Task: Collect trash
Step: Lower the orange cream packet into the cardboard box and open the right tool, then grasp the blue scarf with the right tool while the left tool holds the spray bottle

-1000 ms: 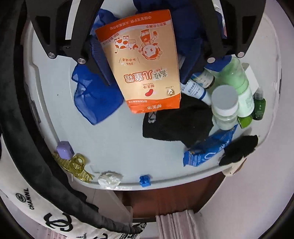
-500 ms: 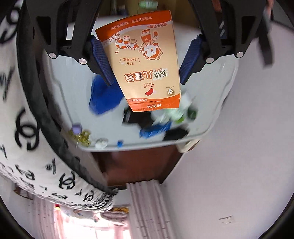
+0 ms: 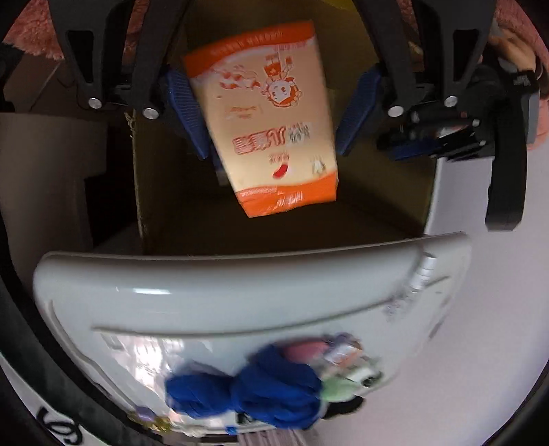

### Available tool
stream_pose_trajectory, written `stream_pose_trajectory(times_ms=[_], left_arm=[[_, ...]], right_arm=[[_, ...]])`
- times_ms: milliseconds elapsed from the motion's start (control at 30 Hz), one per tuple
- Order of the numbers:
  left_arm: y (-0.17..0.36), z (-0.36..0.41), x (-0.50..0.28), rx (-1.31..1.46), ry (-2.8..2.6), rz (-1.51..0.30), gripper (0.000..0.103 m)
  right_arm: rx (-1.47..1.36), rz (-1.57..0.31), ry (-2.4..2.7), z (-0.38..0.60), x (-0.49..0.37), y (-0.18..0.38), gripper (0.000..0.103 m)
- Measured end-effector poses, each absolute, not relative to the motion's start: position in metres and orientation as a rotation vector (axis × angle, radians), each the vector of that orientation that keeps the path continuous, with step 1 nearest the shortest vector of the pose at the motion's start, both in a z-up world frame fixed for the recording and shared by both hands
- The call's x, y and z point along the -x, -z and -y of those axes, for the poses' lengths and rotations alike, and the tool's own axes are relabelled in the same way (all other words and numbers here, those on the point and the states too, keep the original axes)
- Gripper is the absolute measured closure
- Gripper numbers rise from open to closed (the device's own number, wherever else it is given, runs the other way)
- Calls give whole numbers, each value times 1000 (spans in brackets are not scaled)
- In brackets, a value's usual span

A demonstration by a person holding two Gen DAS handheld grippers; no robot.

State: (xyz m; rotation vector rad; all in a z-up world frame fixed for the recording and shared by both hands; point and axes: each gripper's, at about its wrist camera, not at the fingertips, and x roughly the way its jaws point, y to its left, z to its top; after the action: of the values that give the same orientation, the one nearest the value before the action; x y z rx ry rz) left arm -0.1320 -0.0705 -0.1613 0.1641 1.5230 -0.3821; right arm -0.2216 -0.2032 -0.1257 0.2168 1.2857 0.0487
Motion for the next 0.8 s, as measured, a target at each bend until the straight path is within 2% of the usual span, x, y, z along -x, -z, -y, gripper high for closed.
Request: stream_pose_trajectory(times_ms=[33, 367, 533, 700, 800], left_arm=[[163, 68, 131, -146, 377, -1528, 34], [149, 61, 128, -183, 292, -1449, 31], [113, 59, 117, -182, 273, -1308, 30], [86, 70, 71, -232, 233, -1172, 25], [87, 76, 39, -277, 161, -1163, 25]], right_arm=[[-197, -1274, -13, 205, 221, 125, 12], [-294, -1220, -12, 219, 221, 112, 13], [-269, -1151, -3, 221, 221, 95, 13], [-267, -1080, -8, 220, 215, 79, 13], [-299, -1078, -17, 224, 215, 79, 12]])
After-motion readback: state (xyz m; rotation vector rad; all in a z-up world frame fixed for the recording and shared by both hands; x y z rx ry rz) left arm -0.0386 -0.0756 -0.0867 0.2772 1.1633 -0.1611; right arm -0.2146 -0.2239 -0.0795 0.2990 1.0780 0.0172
